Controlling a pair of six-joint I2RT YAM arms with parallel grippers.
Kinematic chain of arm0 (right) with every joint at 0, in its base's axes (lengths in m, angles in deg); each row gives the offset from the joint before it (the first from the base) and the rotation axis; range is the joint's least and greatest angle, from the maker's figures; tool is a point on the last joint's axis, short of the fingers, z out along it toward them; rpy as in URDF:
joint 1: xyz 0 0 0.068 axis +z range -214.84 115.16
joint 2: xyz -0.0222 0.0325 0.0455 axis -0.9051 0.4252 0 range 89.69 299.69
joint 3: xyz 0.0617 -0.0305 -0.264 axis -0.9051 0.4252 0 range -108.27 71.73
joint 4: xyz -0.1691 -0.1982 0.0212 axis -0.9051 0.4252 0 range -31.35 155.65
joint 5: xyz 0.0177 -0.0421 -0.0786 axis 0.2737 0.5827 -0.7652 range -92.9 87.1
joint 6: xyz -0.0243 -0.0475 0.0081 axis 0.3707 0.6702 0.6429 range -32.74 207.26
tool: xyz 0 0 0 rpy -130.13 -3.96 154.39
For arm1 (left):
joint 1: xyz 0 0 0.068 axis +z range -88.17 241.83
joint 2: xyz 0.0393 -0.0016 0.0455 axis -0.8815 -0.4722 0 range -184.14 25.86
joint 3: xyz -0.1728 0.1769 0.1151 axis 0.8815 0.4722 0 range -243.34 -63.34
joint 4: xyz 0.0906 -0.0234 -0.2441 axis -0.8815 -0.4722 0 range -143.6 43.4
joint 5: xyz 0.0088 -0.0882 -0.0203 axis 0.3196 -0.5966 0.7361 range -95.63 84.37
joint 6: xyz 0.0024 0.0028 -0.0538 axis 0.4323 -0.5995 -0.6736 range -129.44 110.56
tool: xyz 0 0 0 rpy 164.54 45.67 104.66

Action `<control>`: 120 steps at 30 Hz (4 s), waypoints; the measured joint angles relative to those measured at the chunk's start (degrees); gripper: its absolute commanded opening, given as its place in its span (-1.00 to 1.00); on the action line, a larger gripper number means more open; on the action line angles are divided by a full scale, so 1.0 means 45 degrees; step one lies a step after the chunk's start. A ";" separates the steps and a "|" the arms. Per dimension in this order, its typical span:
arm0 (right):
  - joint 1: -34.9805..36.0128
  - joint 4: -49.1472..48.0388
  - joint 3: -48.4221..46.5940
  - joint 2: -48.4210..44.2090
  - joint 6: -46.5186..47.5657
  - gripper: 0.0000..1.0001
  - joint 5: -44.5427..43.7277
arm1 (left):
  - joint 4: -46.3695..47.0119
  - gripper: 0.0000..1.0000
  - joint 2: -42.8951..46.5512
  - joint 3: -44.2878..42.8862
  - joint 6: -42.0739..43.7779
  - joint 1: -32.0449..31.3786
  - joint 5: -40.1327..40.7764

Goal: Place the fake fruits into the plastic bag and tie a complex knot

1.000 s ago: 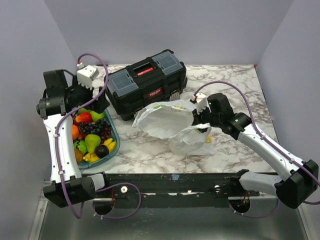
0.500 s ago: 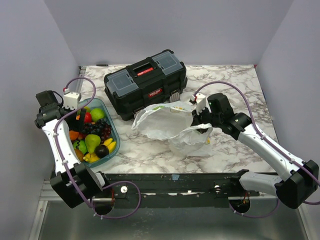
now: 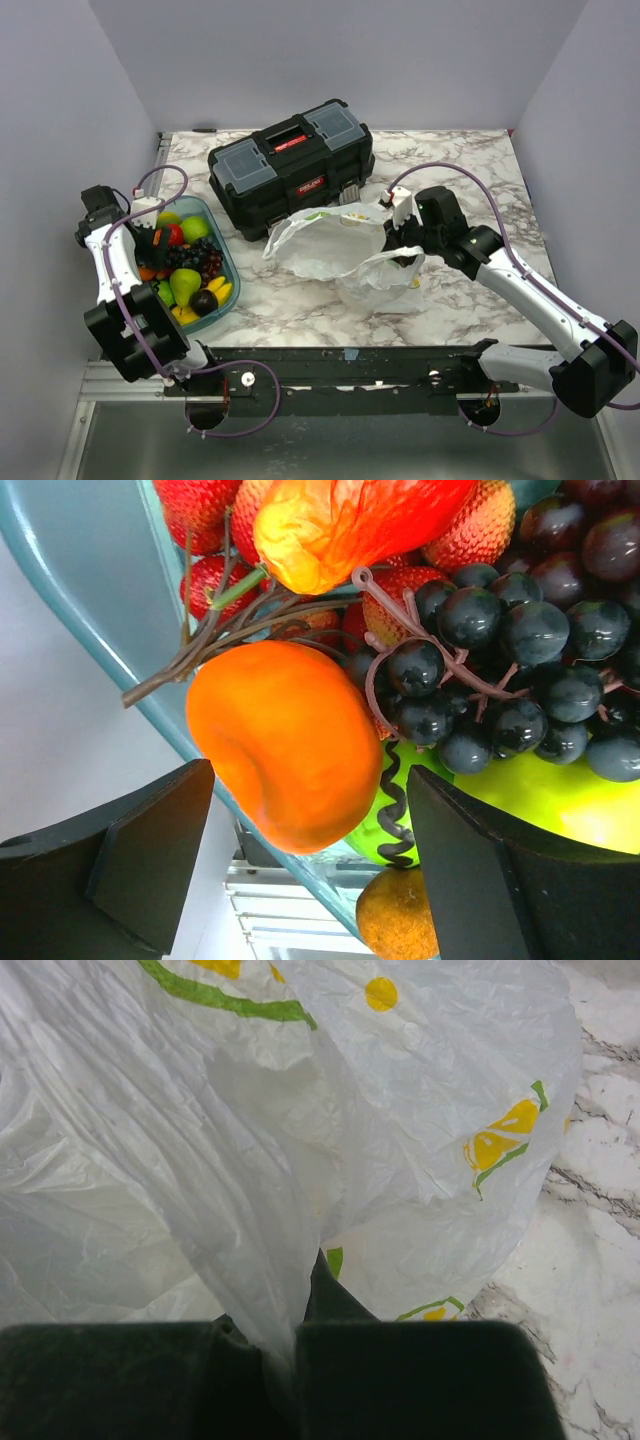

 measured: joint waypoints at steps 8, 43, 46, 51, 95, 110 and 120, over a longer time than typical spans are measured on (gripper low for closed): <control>0.0000 0.0000 0.0000 0.0000 0.0039 -0.99 0.0000 | 0.0087 -0.21 -0.0554 0.0291 -0.0117 0.0058 0.0248; -0.0010 -0.1049 0.0024 0.0005 -0.1661 -0.99 0.2365 | 0.0209 -0.49 0.1753 -0.3347 -0.1379 -1.7097 -0.4386; -0.0010 -0.1103 0.0024 0.0029 -0.1715 -0.99 0.2594 | 0.0855 -0.42 0.1583 -0.2035 -0.0690 -1.7131 -0.3478; -0.0015 -0.1447 0.0058 0.0160 -0.1938 -0.99 0.3055 | 0.1875 0.14 0.1501 -0.0384 0.0379 -1.7194 -0.2657; -0.0369 -0.2390 0.1549 0.0743 -0.2239 -0.99 0.2715 | -0.2613 0.71 0.3123 -0.0889 0.1807 -0.3619 -0.5197; -0.0369 -0.2385 0.1647 0.0787 -0.2171 -0.99 0.2720 | -0.0588 0.57 0.0151 0.0389 0.5178 -0.3619 -0.1991; -0.0369 -0.2380 0.1647 0.1054 -0.2001 -0.99 0.2720 | 0.0175 -0.70 -0.1200 0.0355 0.4634 -0.3619 -0.1200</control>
